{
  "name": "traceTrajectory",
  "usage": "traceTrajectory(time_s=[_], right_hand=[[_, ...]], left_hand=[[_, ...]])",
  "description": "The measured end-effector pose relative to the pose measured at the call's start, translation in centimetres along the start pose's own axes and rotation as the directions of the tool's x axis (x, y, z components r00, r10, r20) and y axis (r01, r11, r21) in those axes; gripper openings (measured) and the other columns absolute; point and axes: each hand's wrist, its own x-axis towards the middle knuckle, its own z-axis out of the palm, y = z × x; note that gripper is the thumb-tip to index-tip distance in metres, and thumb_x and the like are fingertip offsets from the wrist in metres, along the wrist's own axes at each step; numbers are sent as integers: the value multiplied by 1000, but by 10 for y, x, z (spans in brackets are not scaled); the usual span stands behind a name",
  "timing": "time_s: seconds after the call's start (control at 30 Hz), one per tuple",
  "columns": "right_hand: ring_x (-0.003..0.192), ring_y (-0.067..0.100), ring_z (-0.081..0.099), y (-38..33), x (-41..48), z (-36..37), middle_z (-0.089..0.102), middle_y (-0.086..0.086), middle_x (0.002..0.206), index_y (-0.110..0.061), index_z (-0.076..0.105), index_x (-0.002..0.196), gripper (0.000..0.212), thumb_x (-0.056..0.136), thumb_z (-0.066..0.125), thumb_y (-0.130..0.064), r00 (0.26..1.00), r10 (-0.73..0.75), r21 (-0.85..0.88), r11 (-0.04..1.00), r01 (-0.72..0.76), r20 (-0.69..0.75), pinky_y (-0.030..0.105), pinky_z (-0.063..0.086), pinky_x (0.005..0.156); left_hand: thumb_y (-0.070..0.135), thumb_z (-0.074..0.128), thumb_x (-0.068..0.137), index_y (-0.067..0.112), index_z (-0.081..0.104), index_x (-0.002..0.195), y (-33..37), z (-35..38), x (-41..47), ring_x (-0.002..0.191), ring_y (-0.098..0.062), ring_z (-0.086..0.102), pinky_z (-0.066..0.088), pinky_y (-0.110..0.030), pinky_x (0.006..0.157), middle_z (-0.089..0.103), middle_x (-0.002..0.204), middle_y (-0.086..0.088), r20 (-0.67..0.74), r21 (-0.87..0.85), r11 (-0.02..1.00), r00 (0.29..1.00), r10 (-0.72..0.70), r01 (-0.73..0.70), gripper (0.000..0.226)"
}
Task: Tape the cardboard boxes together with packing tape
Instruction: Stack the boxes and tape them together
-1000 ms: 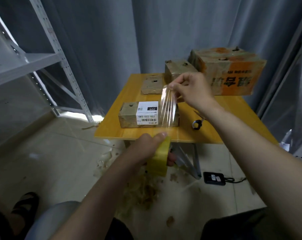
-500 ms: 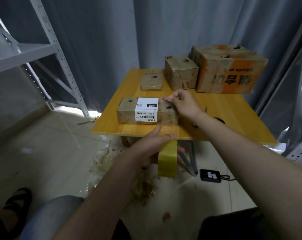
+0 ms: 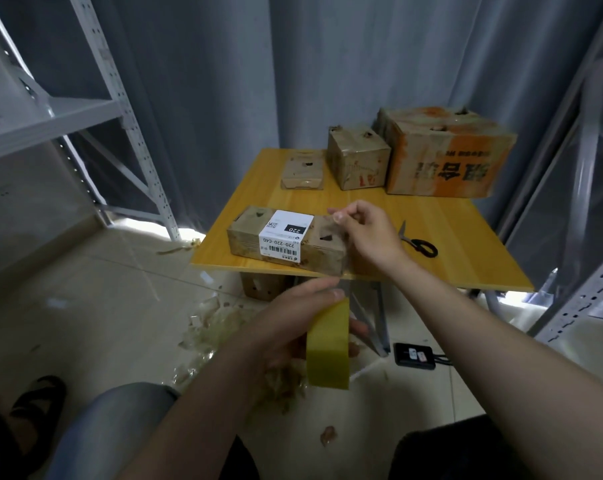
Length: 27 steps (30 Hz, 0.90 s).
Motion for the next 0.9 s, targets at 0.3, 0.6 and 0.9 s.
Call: traceTrajectory(time_s=[0.3,0.6,0.9], right_hand=[[104,15,68,-16,36,2,77,1,102,-8,73,88,18,96,73,-25,990,109,-174,977,-123,-88,35,51,97],[97,20,70,4,55,5,76,3,96,-14,72,84,19,95,74,-29,975,199,-224,950,-217,-102,41,56,92],[83,15,71,20,51,10,74,-8,79,-22,73,77,24,94,74,-39,977,169,-360,910,-204,-127,40,59,80]], left_hand=[[34,54,108,5,63,119,32,-24,12,68,-29,76,61,-33,59,78,91,-21,-206,152,986,978,-42,74,33],[35,58,106,-2,65,114,41,-28,31,70,-29,78,62,-33,57,78,91,-22,-231,151,983,971,-69,106,38],[37,56,106,6,65,117,31,-33,38,80,-29,79,62,-35,67,79,93,-17,-216,179,976,973,-87,127,34]])
